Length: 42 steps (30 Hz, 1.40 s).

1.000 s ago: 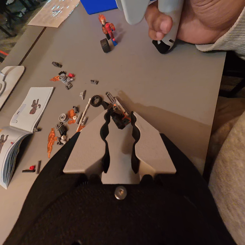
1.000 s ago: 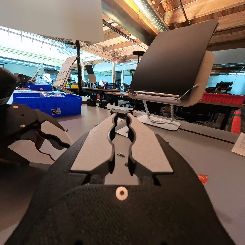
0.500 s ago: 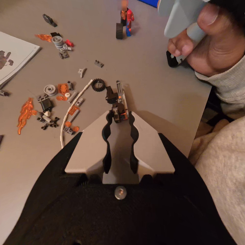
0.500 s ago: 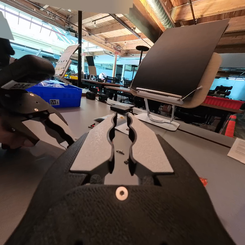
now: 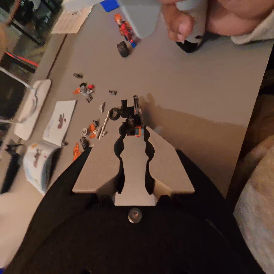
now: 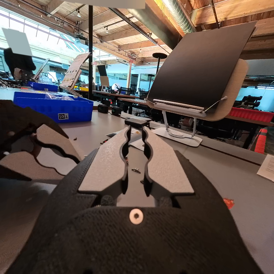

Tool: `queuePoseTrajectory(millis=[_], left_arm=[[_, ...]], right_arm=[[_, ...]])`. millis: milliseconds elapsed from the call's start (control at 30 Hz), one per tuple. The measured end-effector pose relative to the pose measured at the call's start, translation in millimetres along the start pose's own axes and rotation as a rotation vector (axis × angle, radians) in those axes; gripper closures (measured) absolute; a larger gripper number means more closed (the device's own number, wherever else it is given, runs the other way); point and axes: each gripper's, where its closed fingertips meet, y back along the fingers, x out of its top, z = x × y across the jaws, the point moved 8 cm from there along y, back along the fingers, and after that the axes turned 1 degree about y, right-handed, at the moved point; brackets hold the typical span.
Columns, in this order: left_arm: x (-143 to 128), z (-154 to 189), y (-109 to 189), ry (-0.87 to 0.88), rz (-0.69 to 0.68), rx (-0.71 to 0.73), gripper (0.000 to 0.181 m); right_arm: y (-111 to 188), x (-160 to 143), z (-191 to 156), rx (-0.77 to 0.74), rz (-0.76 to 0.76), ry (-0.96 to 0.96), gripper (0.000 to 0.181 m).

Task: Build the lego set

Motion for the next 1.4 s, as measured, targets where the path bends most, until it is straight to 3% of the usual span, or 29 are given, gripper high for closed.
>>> queuePoseTrajectory(millis=[200, 433, 500, 667, 833, 1100, 1200, 1400], left_arm=[[12.3, 21.0, -8.2, -0.268, -0.082, 0.092, 0.159], [15.3, 27.8, -8.3, -0.231, -0.085, 0.009, 0.16], [14.4, 27.1, -8.0, -0.228, -0.086, 0.012, 0.16], [15.4, 28.5, -7.5, -0.206, -0.064, -0.013, 0.159], [14.7, 27.9, -6.0, -0.118, -0.044, -0.101, 0.152], [9.4, 7.1, 9.3, 0.141, 0.085, -0.227, 0.143], [4.5, -3.5, 12.2, 0.266, 0.144, -0.292, 0.14], [-6.4, -23.6, 16.4, 0.475, 0.314, -0.384, 0.136]], right_arm=[[3.3, 1.3, 1.8, -0.009, 0.014, -0.015, 0.169], [5.4, 0.1, 2.7, -0.001, -0.002, -0.036, 0.168], [5.3, -2.3, 3.4, 0.042, -0.092, -0.054, 0.167], [6.7, -14.1, -2.6, 0.29, -0.502, -0.194, 0.138], [10.5, -36.7, -7.3, 0.353, -0.673, -0.214, 0.143], [13.6, -26.3, 4.8, 0.298, -0.536, -0.209, 0.143], [14.4, -23.4, 8.5, 0.27, -0.489, -0.187, 0.151], [12.3, -25.6, 15.7, 0.283, -0.492, -0.271, 0.154]])
